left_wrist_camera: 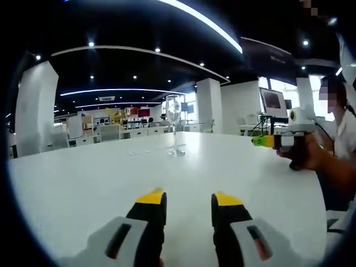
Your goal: Stand the stemmed glass upright on the table place it in front of you
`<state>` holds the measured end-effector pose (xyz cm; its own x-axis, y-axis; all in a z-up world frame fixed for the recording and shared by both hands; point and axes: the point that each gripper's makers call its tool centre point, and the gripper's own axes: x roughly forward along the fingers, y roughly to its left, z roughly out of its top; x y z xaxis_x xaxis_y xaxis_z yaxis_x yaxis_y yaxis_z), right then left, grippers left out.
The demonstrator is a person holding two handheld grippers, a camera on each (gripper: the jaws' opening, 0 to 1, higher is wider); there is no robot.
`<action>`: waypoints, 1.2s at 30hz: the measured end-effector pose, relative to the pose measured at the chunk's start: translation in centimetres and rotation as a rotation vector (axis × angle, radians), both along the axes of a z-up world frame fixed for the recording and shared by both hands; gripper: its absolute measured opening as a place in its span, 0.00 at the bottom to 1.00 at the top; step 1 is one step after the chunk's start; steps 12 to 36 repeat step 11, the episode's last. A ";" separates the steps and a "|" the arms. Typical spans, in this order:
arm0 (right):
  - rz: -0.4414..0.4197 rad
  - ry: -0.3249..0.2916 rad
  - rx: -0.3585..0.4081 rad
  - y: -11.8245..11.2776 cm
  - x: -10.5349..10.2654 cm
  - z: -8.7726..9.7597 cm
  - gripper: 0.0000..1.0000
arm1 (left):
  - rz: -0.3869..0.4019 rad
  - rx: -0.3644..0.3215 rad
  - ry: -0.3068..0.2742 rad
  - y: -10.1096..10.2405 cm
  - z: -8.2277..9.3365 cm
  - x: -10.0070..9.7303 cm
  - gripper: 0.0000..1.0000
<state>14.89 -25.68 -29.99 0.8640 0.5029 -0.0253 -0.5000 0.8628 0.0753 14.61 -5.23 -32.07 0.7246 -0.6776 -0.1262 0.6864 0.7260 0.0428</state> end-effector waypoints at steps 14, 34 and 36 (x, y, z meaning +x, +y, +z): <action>0.010 0.012 0.006 0.2 -0.1 -0.2 0.22 | 0.000 0.005 0.002 0.1 -0.2 0.0 0.33; 0.010 0.012 0.006 0.2 -0.1 -0.2 0.22 | 0.000 0.005 0.002 0.1 -0.2 0.0 0.33; 0.010 0.012 0.006 0.2 -0.1 -0.2 0.22 | 0.000 0.005 0.002 0.1 -0.2 0.0 0.33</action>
